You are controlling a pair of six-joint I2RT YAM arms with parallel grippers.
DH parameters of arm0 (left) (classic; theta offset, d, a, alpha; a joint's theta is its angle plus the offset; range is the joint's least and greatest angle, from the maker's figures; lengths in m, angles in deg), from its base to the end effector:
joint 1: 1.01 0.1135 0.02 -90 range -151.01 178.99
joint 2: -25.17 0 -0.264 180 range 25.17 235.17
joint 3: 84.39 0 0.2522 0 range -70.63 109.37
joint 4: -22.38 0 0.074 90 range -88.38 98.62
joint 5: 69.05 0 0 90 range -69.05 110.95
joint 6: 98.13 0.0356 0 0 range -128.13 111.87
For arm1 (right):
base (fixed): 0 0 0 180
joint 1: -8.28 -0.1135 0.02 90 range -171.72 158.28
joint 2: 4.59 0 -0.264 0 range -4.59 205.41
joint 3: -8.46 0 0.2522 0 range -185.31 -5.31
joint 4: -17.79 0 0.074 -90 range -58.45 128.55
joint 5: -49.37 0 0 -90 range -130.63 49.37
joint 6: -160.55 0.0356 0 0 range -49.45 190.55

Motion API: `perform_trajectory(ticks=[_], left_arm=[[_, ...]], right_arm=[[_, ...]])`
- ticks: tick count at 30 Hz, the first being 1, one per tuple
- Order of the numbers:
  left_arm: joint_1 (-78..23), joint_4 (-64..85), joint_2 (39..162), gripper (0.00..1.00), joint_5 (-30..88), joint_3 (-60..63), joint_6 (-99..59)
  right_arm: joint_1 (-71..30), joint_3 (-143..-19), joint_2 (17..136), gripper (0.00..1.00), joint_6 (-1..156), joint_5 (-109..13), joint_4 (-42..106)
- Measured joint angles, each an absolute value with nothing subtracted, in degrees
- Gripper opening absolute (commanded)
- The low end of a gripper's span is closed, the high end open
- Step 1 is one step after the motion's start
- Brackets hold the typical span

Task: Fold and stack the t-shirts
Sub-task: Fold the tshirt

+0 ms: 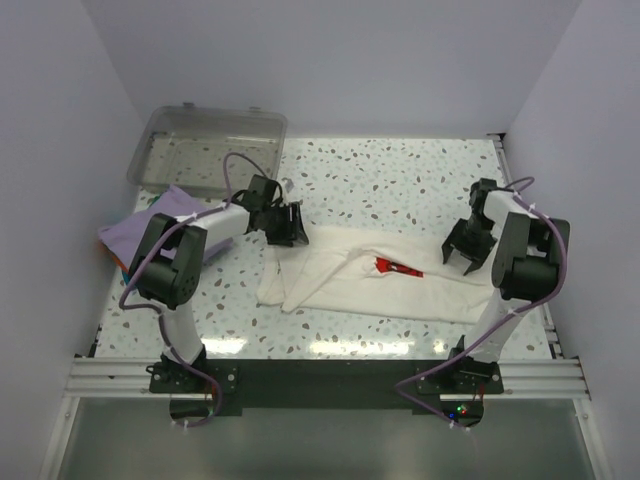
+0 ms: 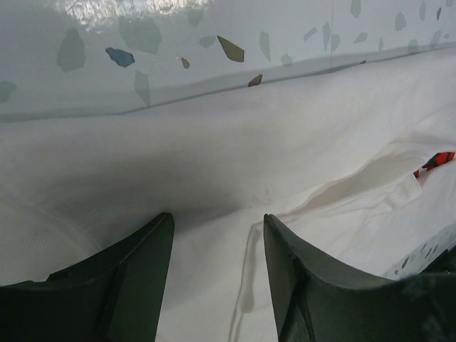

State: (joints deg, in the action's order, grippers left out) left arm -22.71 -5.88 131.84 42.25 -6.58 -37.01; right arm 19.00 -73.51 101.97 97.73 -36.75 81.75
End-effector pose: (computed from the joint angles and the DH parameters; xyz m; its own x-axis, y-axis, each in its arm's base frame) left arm 0.3434 -0.1506 0.1547 -0.9381 -0.1110 -0.3280 0.0852 0.8441 -0.5293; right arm 0.3212 -0.0633 0.1521 -0.7882 0.6131 -0.0534 0.6153 0.7868 -0.0486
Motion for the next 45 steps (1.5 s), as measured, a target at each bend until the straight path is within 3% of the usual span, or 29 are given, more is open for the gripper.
perform_trajectory(ticks=[9, 13, 19, 45], left_arm=[[-22.8, -5.2, 133.2, 0.59, 40.5, -4.0, -35.3], [-23.6, -3.9, 131.7, 0.47, 39.9, -4.0, -35.1], [-28.4, -3.2, 130.0, 0.38, 39.3, -2.8, -34.5], [-33.0, -10.6, 134.1, 0.35, 31.8, -0.4, -34.6]], right_arm=[[19.0, -79.5, 105.9, 0.63, 97.5, -37.1, 82.6], [19.0, -79.4, 105.6, 0.63, 97.5, -37.2, 82.1], [19.0, -78.5, 104.5, 0.63, 97.3, -37.1, 80.3], [19.0, -76.0, 102.5, 0.63, 96.4, -37.2, 78.6]])
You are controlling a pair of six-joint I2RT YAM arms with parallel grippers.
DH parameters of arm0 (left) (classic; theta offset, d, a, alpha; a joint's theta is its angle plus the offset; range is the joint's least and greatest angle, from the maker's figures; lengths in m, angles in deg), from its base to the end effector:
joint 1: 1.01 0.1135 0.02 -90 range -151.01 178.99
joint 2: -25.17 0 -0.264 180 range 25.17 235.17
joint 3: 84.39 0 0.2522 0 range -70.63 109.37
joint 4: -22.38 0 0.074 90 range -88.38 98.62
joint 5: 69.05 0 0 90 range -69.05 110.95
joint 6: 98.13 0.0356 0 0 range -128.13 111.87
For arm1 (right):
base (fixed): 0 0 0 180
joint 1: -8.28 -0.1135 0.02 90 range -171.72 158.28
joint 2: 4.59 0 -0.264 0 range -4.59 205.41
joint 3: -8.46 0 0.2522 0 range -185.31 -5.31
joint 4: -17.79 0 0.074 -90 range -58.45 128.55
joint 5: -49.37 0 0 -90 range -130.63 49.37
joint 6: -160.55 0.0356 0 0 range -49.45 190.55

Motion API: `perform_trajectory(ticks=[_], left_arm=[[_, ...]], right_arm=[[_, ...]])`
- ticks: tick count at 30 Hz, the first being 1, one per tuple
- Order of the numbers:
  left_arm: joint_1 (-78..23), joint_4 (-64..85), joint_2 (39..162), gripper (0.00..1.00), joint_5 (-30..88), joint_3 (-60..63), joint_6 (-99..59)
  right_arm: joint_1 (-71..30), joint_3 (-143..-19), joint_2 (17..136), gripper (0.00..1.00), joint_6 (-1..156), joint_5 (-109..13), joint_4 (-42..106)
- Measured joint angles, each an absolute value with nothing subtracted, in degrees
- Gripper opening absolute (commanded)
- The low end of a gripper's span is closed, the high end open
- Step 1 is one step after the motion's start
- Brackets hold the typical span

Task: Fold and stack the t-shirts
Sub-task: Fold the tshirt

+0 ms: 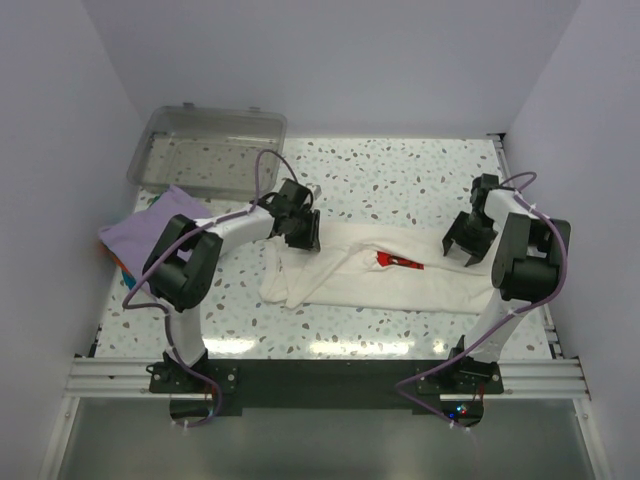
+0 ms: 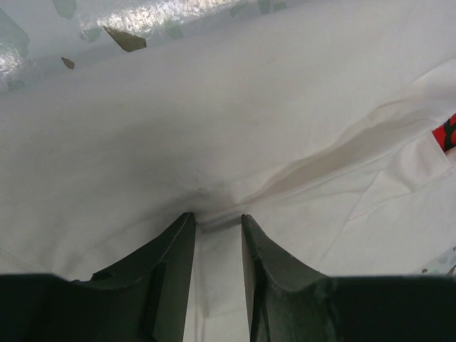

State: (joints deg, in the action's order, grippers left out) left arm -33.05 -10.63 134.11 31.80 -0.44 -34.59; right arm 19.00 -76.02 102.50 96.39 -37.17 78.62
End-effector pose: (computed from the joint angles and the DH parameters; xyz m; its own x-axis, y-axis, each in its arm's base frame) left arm 0.3288 -0.2137 0.1643 -0.9134 0.0554 -0.4033 0.2218 0.8984 -0.3790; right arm 0.3365 -0.0659 0.1601 -0.7946 0.5932 -0.1290 0.5987 0.8010 -0.0042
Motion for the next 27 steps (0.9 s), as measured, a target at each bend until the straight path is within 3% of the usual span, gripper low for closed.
perform_trajectory(ticks=[8, 14, 27], left_arm=[[-33.3, -10.6, 134.6, 0.24, 32.2, -0.4, -35.2], [-33.6, -10.6, 135.5, 0.00, 33.3, -0.4, -36.1], [-36.1, -8.7, 135.5, 0.00, 39.7, -0.4, -37.7]], right_arm=[[19.0, -76.0, 102.5, 0.63, 96.0, -37.2, 78.6], [19.0, -76.0, 102.5, 0.63, 95.5, -37.2, 78.6], [19.0, -76.0, 102.5, 0.63, 94.9, -37.2, 78.6]])
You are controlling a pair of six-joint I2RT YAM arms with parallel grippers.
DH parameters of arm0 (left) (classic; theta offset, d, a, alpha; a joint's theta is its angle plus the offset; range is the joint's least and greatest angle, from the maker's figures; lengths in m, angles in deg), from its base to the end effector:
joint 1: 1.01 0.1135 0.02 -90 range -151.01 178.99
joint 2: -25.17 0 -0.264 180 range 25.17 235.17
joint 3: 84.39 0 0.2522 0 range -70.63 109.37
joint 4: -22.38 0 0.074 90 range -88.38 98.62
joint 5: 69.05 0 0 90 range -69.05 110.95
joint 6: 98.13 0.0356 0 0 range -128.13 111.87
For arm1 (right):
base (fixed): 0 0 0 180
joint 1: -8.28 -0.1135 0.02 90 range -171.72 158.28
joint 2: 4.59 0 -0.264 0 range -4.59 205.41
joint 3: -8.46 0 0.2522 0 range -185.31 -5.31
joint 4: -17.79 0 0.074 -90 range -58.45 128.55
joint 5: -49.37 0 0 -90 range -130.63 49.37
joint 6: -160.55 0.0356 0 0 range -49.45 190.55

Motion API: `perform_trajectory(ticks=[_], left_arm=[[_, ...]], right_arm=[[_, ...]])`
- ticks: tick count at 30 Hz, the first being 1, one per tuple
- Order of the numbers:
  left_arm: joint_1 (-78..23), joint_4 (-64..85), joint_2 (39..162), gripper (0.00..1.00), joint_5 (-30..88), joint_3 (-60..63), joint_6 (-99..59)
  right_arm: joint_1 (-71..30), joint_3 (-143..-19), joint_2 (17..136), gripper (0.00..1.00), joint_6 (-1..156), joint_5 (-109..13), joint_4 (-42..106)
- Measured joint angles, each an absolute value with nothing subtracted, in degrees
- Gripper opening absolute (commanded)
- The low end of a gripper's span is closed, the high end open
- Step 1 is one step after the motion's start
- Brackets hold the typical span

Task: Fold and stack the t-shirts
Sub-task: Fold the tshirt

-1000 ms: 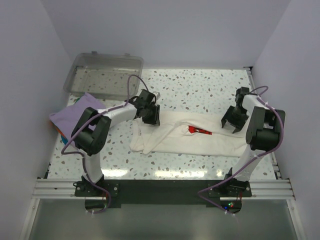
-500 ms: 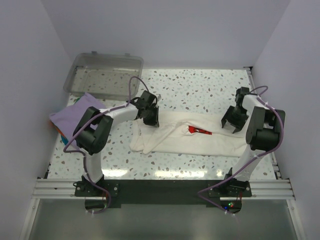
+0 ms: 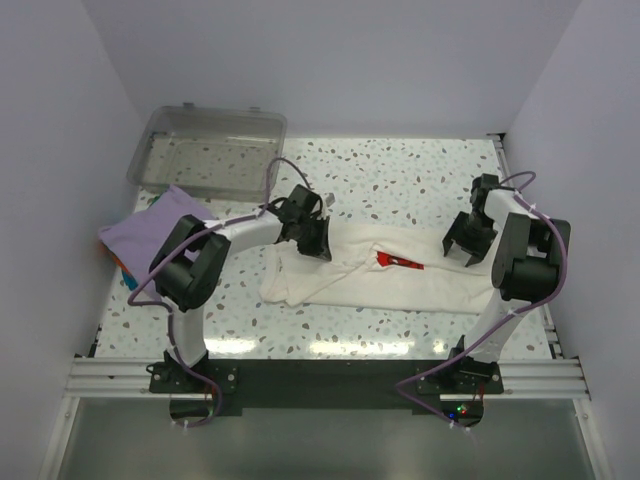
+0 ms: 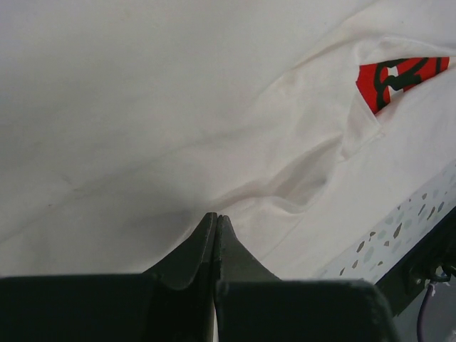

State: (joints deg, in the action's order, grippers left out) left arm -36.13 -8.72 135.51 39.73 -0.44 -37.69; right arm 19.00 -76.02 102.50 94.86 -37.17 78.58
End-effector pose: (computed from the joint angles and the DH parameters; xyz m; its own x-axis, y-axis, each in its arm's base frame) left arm 0.3170 -0.2369 0.1581 -0.9385 0.0891 -0.3336 0.2566 0.8264 -0.5013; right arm 0.3366 -0.0659 0.1601 -0.8103 0.5716 -0.1294 0.5772 0.8166 -0.0073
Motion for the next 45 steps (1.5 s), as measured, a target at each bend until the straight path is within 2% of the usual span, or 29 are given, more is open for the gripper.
perform_trajectory(ticks=[24, 27, 30, 40, 45], left_arm=[[-45.2, -5.6, 135.5, 0.00, 47.6, -0.4, -40.7], [-46.3, -5.7, 135.5, 0.11, 48.9, -0.4, -40.7], [-47.0, -6.1, 135.5, 0.27, 50.2, -0.4, -40.5], [-47.0, -13.3, 133.4, 0.47, 53.7, 4.0, -37.9], [-43.8, -15.9, 128.8, 0.49, 51.7, 4.2, -38.2]], right_arm=[[19.0, -74.7, 101.9, 0.63, 93.4, -37.3, 77.6], [19.0, -74.5, 101.7, 0.63, 93.4, -37.3, 77.4], [19.0, -74.4, 101.6, 0.63, 93.4, -37.3, 77.4], [19.0, -74.8, 101.6, 0.63, 93.4, -37.4, 78.2], [19.0, -76.5, 101.4, 0.64, 93.4, -37.4, 79.3]])
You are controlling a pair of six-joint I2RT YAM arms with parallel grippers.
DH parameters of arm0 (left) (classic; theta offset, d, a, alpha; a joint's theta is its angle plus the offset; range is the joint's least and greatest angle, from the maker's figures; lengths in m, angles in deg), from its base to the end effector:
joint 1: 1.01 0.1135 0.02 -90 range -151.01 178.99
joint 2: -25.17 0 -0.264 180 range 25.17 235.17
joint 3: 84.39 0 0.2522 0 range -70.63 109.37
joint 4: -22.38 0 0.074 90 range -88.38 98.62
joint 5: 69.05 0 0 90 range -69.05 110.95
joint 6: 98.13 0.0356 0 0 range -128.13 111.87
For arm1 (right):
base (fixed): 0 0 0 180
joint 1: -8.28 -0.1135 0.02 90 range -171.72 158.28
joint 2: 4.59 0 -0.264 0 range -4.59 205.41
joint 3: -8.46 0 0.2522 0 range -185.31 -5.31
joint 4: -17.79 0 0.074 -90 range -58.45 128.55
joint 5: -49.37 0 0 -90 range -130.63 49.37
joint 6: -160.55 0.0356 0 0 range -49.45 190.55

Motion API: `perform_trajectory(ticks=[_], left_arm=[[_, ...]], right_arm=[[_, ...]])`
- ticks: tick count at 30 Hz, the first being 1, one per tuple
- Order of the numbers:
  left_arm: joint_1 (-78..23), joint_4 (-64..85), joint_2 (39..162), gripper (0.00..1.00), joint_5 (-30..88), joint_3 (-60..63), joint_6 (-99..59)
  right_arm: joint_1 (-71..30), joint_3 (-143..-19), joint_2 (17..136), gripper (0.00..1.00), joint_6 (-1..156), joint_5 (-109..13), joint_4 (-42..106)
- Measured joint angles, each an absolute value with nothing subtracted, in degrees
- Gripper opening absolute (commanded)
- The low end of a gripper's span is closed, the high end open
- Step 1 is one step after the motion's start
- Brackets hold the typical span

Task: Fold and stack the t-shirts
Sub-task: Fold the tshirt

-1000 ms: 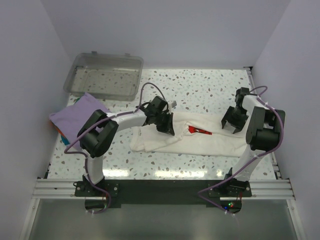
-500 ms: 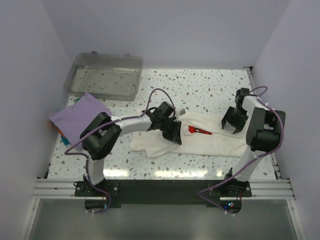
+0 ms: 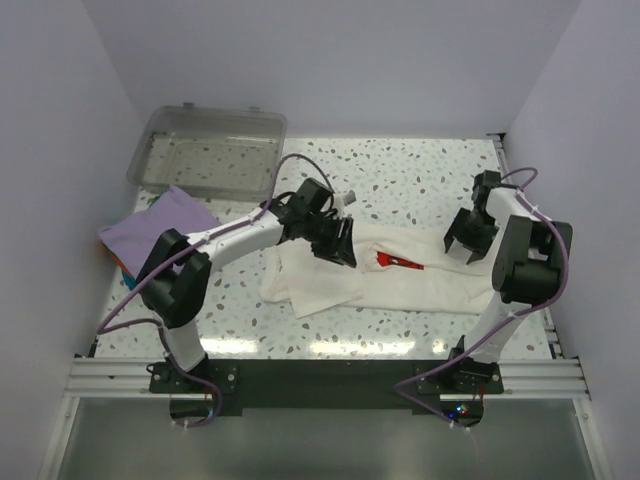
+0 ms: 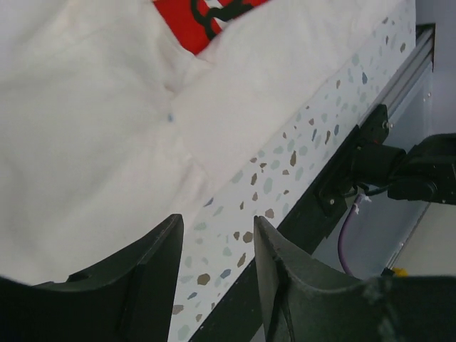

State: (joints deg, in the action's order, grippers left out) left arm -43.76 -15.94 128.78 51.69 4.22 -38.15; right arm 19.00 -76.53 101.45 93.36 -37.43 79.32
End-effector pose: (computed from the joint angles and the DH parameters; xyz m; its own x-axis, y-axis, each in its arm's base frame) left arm 0.2727 -0.2769 0.2209 -0.9140 0.2593 -0.3121 0.4047 0.6394 -0.6538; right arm 0.3361 -0.0657 0.1680 -0.8234 0.5498 -0.1405 0.5554 0.8316 -0.0010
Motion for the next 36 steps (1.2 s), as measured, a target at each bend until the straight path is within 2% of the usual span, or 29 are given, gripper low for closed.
perform_trajectory(ticks=[6, 13, 23, 28, 33, 36], left_arm=[[-36.4, -17.3, 129.4, 0.50, 45.7, 2.9, -39.2], [-35.9, -18.5, 139.4, 0.51, 42.1, 5.2, -39.3], [-34.6, -24.2, 151.4, 0.52, 41.1, 24.5, -36.6], [-32.0, -26.3, 159.7, 0.52, 42.0, 38.1, -35.7], [-30.0, -25.8, 168.1, 0.52, 44.1, 51.3, -35.0], [-29.3, -23.7, 170.4, 0.53, 45.4, 54.4, -34.9]], right_arm=[[19.0, -77.4, 101.0, 0.64, 93.0, -38.1, 79.3], [19.0, -77.4, 102.0, 0.63, 92.7, -38.7, 79.1], [20.3, -78.2, 104.5, 0.63, 93.1, -36.8, 80.5], [21.7, -78.2, 104.5, 0.63, 93.8, -35.7, 81.9], [21.8, -77.7, 104.1, 0.64, 95.2, -35.7, 82.6], [21.8, -77.3, 103.6, 0.64, 95.2, -35.3, 83.7]])
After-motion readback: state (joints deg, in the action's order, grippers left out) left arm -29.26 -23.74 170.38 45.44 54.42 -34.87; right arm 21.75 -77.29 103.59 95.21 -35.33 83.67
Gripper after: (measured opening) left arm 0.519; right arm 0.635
